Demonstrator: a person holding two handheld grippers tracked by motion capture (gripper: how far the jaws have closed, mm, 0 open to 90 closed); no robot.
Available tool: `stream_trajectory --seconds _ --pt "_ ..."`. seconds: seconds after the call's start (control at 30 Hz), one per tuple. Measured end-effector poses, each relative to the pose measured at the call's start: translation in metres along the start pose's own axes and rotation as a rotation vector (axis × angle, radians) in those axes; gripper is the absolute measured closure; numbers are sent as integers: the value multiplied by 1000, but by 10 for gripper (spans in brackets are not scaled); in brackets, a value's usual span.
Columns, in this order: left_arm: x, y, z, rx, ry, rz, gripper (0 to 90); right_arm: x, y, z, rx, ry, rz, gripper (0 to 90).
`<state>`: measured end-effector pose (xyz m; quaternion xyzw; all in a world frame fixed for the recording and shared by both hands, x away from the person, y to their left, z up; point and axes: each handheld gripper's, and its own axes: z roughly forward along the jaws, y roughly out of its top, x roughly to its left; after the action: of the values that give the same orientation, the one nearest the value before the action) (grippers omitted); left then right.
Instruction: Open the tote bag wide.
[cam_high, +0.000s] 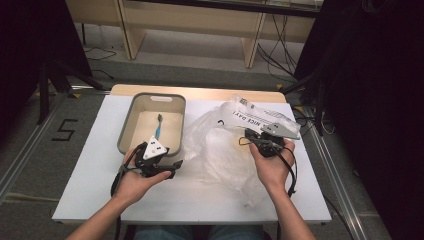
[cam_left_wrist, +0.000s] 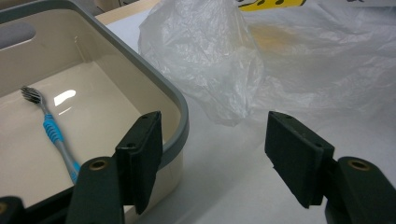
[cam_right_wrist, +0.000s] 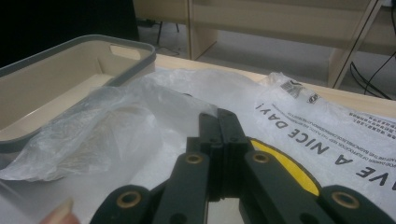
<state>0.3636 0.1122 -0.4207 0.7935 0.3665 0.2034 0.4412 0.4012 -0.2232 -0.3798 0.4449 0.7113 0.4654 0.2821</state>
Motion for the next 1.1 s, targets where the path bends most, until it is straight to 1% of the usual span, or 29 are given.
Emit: stream_trajectory --seconds 0.1,0.2,0.3,0.4,0.43,0.57,0.73,0.87,0.93,1.1 --pt "0 1 -2 -1 1 4 362 -1 0 0 -1 -1 4 900" --pt "1 3 -6 -10 3 -1 356 -1 0 0 -1 -3 4 900" --pt "6 5 -9 -18 13 -12 353 -2 0 1 2 -4 3 900" --pt "13 6 -12 -28 34 -28 354 -2 0 1 2 -2 4 900" --pt "15 6 -13 -25 39 -27 355 -2 0 1 2 -2 4 900" --pt "19 6 -12 -27 51 -42 355 -3 -1 1 3 -2 4 900" --pt "20 7 -13 -26 57 -42 352 -4 0 0 0 -3 3 900" --pt "24 9 -14 -22 79 -55 351 -4 -1 0 2 -4 2 900" --pt "24 9 -14 -23 82 -53 351 -4 -1 1 4 -3 3 900" --pt "27 9 -14 -23 90 -64 349 -3 -1 1 6 -2 2 900"
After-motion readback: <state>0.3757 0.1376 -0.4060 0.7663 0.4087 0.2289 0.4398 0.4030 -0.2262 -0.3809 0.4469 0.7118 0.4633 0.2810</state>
